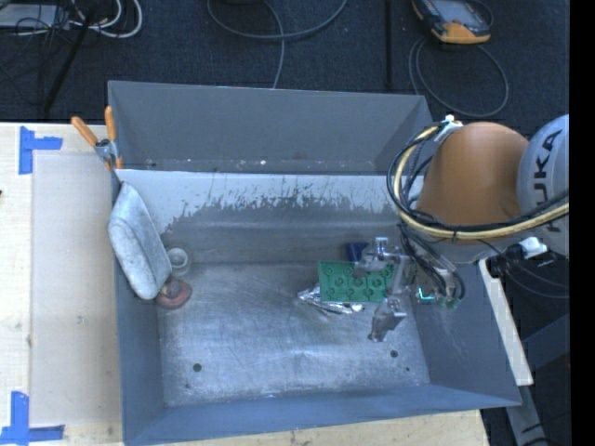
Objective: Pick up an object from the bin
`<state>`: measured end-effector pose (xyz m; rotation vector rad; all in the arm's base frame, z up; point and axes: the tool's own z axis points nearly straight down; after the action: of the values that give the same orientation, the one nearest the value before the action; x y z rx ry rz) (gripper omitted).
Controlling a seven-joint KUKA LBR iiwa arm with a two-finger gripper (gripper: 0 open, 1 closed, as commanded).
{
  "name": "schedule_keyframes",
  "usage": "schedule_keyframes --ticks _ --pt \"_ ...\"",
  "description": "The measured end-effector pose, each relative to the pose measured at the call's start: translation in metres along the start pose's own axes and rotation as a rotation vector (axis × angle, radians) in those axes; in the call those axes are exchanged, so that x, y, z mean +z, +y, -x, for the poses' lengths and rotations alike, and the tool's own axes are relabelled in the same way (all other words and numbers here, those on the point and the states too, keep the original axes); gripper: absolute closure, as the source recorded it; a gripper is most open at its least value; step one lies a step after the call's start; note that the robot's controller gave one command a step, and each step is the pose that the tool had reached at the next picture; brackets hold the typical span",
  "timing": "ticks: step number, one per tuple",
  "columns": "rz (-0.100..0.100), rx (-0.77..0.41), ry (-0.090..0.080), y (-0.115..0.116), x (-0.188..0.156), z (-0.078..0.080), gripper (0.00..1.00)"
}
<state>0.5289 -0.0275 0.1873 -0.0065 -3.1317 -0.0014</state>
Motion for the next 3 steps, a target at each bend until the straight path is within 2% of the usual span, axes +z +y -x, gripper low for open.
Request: schedule_keyframes --ticks 1,2,3 --pt "-0.003 -0.148 -0.025 0.030 0.111 0.043 0.00" --pt "-0.004 -0.148 -0.041 0.030 0.106 0.047 1.00" --pt "-0.005 -0.490 -0.018 0.017 -0.072 0.047 1.00"
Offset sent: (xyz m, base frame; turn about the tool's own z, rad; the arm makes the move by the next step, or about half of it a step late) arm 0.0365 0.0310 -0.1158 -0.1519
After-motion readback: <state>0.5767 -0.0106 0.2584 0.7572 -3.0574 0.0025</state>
